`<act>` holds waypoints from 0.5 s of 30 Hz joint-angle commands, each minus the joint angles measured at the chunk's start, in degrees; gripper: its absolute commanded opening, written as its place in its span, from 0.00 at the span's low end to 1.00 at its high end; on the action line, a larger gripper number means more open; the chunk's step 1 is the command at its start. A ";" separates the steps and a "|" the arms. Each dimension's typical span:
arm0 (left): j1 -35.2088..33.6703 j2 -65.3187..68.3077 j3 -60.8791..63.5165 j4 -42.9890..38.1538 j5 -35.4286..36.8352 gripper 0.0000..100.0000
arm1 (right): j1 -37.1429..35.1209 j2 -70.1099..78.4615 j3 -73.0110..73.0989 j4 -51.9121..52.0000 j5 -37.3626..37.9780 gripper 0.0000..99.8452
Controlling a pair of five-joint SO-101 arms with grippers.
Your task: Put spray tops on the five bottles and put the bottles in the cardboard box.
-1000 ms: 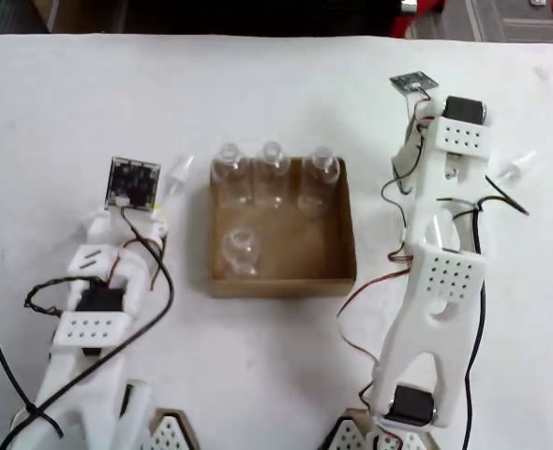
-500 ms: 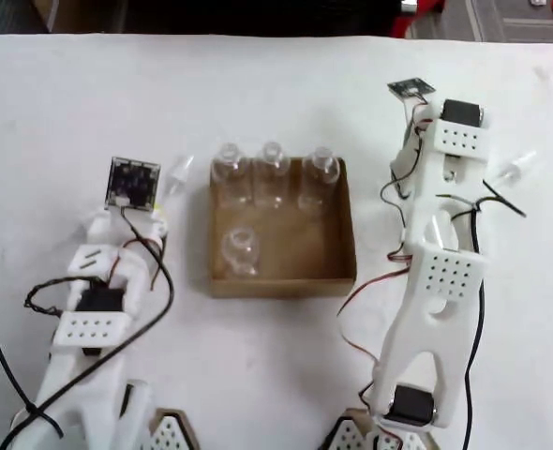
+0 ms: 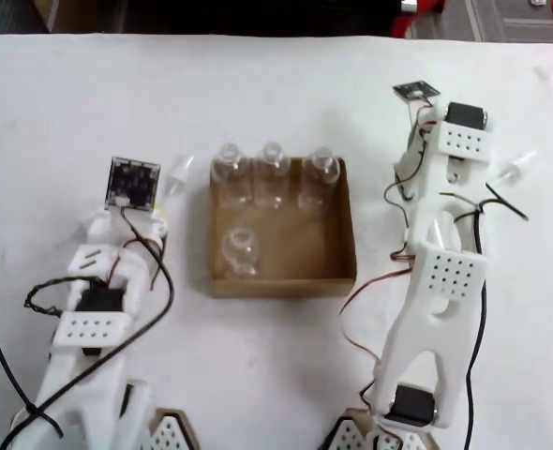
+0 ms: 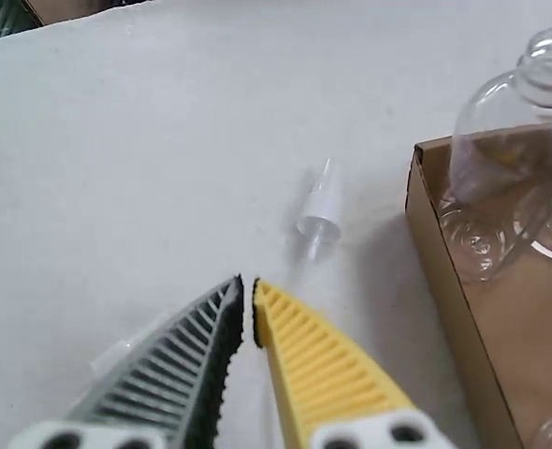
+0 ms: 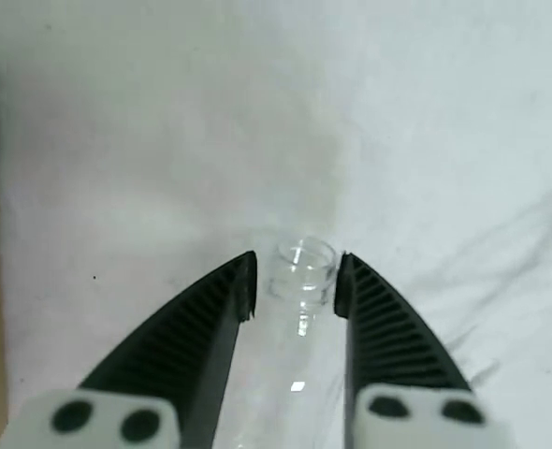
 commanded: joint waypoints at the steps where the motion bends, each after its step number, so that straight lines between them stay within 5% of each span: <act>1: -0.04 0.04 -0.70 -1.49 -0.70 0.02 | 0.31 -1.45 -1.05 -0.84 0.79 0.01; 15: -0.04 0.04 -0.70 -1.49 -0.70 0.02 | 3.03 -7.96 -16.26 2.42 0.35 0.04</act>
